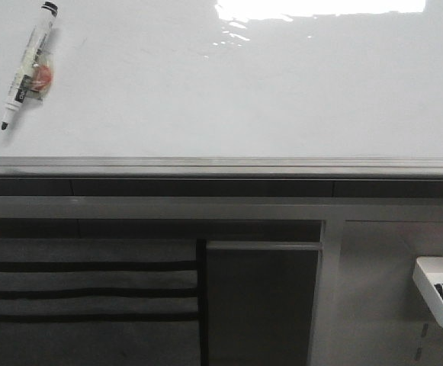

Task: Write number 3 on whiteboard

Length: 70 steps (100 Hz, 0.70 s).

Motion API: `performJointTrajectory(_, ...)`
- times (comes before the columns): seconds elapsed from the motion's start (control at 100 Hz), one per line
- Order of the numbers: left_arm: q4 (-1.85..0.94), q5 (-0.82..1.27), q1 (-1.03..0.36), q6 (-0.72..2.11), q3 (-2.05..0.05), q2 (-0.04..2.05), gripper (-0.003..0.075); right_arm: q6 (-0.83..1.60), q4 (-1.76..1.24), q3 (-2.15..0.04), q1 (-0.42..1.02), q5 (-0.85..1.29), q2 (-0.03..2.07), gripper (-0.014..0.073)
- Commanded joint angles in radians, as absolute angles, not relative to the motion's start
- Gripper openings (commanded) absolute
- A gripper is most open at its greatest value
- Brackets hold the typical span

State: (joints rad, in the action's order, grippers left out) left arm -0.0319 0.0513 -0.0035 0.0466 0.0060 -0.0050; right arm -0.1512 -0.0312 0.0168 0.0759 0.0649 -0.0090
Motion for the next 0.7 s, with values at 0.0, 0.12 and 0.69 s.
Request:
performJointTrajectory(0.0, -0.033, -0.031, -0.002, 0.039, 0.009, -0.036, -0.0018, -0.142, -0.018, 0.039, 0.071, -0.018, -0.030, -0.0074)
performJointTrajectory(0.12, -0.033, -0.031, -0.002, 0.039, 0.009, -0.036, -0.0018, -0.142, -0.018, 0.039, 0.071, -0.018, -0.030, -0.0074)
performJointTrajectory(0.69, -0.033, -0.031, -0.002, 0.039, 0.009, -0.036, -0.0018, -0.140, 0.027, 0.039, 0.071, -0.049, -0.030, -0.0074)
